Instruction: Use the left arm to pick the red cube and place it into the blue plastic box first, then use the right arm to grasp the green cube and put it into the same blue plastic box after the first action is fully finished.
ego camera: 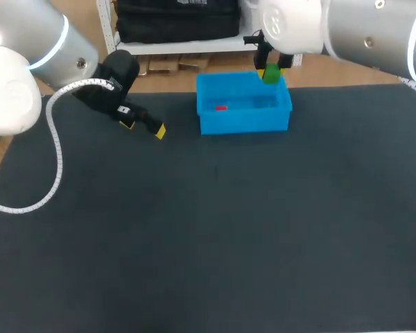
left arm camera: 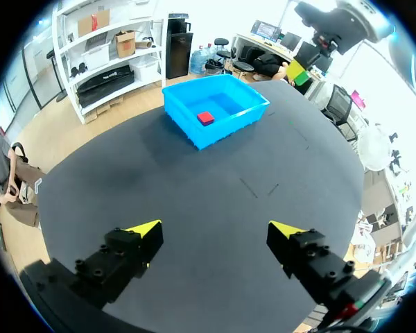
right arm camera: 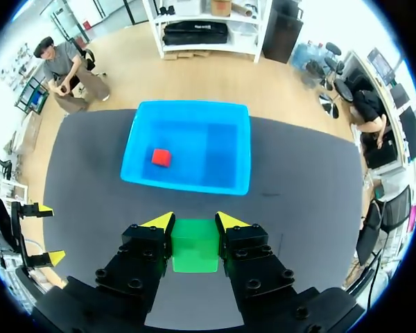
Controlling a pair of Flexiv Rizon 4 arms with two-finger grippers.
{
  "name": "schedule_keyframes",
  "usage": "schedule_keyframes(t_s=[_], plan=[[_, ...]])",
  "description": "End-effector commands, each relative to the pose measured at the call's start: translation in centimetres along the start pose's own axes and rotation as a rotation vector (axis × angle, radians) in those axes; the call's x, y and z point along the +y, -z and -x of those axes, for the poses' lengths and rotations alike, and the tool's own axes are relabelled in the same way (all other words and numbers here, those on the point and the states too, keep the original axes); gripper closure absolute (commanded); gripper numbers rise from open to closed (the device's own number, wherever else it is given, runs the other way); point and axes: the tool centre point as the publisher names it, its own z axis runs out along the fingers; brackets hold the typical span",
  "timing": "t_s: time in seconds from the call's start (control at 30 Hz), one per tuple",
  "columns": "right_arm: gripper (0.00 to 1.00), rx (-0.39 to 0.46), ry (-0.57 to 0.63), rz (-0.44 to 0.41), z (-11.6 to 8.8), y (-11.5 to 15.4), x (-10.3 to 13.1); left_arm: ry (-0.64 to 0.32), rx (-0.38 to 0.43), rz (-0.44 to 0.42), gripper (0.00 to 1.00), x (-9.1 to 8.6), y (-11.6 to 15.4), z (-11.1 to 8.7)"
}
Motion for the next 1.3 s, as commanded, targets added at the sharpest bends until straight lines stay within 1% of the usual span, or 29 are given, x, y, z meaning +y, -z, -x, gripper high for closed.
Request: schedule_keyframes(t_s=[0.03,0.63,0.9,1.1,1.3], plan=[[1.00,-0.037,0.001,-0.003,-0.1,0.4,-0.1,-0.003,-0.003,-0.004,0.00,0.1,0.0,-0.1],[1.00,-0.087,0.013,-0.020,3.1,1.2,-0.5,-0.003,-0.003,-0.004,0.00,0.1,0.0,-0.1],[1.00,-0.116,0.028,-0.030,5.0,1.5,-0.5,-0.003,-0.003,-0.004,0.00,0.1,0.0,-0.1],[1.00,-0.130,0.031,-0.036,6.2,1.3,-0.7,-0.003,-0.003,-0.004,0.00,0.1,0.0,-0.1],[1.00,-0.143,0.033,-0.040,6.9,1.2,-0.8,-0.003,-0.003,-0.004,0.00,0.1,0.0,-0.1]])
